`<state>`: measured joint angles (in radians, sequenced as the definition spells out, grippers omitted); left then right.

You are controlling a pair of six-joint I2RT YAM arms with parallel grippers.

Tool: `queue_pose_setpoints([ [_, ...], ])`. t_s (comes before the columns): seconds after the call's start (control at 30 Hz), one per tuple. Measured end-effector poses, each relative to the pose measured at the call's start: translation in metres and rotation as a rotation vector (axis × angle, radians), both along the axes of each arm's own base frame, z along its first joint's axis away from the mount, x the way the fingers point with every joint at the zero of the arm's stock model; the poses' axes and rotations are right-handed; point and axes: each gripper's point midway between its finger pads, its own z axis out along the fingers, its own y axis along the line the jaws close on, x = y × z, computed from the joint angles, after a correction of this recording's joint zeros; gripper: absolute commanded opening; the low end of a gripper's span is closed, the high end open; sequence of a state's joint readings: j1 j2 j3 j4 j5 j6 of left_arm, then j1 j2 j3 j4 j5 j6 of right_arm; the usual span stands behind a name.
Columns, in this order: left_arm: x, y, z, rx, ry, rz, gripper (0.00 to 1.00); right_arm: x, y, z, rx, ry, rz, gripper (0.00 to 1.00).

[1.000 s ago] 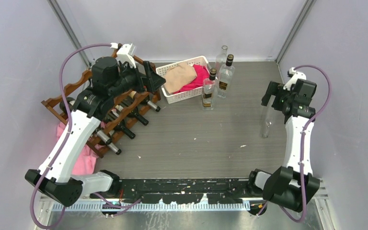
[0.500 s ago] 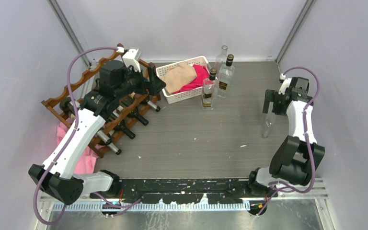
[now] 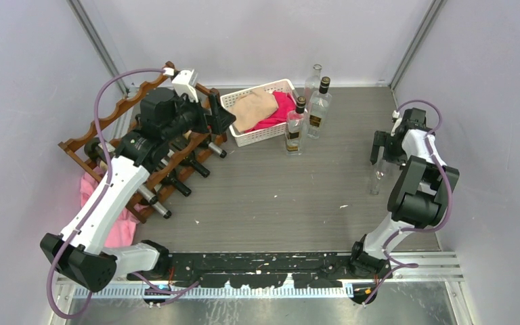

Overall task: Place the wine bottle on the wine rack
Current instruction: Pick up the wine bottle from the center of the board.

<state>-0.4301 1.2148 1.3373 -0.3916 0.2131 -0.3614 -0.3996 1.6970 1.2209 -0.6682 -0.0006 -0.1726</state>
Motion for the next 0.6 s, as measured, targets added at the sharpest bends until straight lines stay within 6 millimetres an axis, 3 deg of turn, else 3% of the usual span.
queue_pose_setpoints([
  [0.37,0.015,0.005,0.013,-0.090,-0.044,0.035,1.00,0.009,-0.006,-0.039,0.021,0.076,-0.024,0.95],
  [0.6,0.024,0.004,0.013,-0.174,-0.011,0.050,1.00,0.012,-0.008,-0.046,0.025,0.087,-0.023,0.90],
])
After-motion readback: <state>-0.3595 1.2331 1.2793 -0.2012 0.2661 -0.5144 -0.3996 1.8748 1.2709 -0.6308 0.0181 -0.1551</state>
